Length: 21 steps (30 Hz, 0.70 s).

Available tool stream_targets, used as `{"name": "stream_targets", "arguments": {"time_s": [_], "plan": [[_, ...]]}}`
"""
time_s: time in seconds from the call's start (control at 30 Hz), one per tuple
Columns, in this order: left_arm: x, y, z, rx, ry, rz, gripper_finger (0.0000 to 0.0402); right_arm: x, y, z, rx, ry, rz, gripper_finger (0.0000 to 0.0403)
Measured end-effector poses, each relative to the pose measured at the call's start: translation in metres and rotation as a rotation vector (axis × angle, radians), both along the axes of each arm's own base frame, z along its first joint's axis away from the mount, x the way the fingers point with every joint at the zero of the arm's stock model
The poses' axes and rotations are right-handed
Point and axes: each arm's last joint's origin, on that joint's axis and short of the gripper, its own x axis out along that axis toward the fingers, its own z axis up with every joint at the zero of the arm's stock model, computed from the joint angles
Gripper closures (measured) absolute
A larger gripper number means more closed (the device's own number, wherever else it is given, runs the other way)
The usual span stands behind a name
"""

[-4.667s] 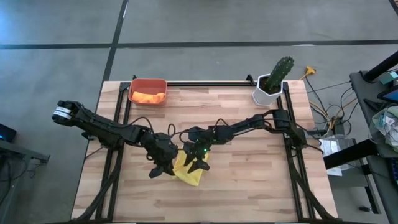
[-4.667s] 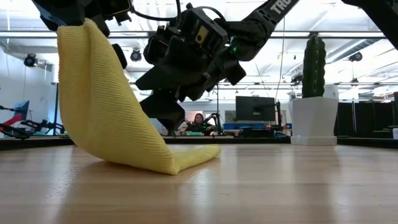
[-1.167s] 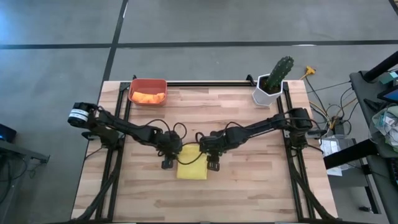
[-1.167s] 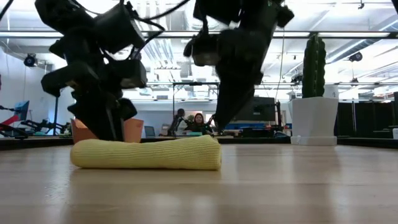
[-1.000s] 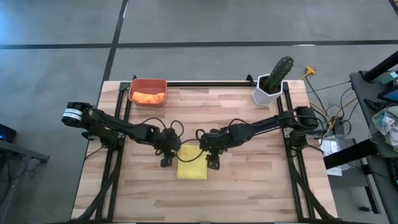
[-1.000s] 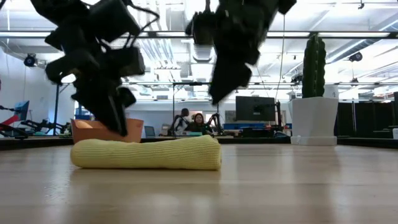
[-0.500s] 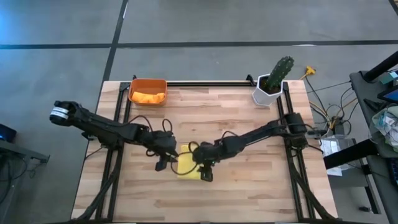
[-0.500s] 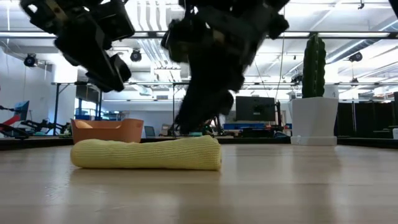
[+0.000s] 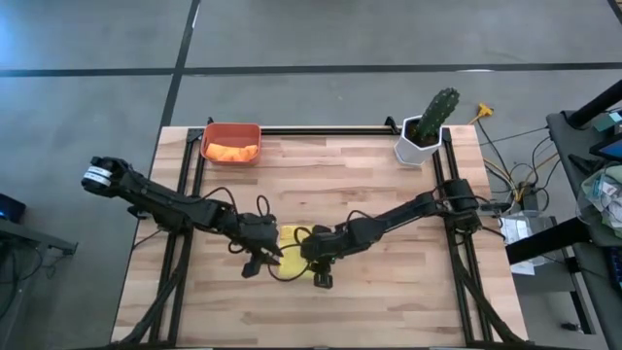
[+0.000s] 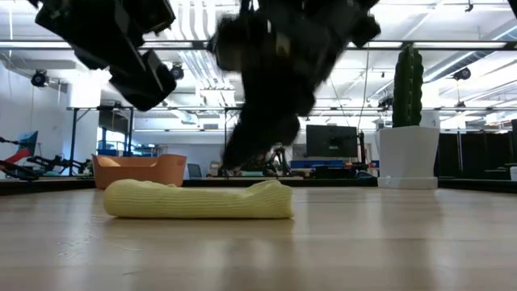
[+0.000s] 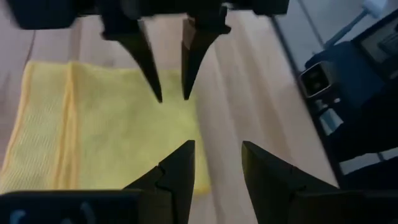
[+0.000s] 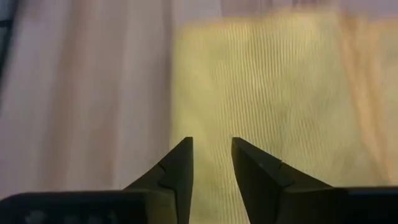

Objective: Roll microfiber towels into tight, uniform cylinder then place into a basket
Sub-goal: Roll the yellow towel

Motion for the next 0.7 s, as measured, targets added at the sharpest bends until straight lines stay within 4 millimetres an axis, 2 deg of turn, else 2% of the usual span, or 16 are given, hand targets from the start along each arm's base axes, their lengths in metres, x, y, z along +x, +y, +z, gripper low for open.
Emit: {"name": "stream_targets", "arguments": {"time_s": [0.13, 0.37, 0.5, 0.7], "plan": [[0.0, -0.005, 0.003, 0.002, -0.032, -0.028, 0.0285, -0.003, -0.001, 0.017, -0.007, -0.048, 0.024, 0.0297], [0.002, -0.022, -0.007, 0.138, -0.094, -0.203, 0.0285, -0.018, 0.003, 0.017, 0.06, -0.013, 0.083, 0.0296], [0.007, -0.033, -0.022, 0.219, -0.144, -0.303, 0.0285, -0.025, 0.007, 0.007, 0.054, 0.048, 0.147, 0.0296], [0.021, -0.041, -0.047, 0.253, -0.131, -0.338, 0.0275, -0.03, 0.013, 0.006, -0.027, 0.038, 0.3, 0.0277]]}}
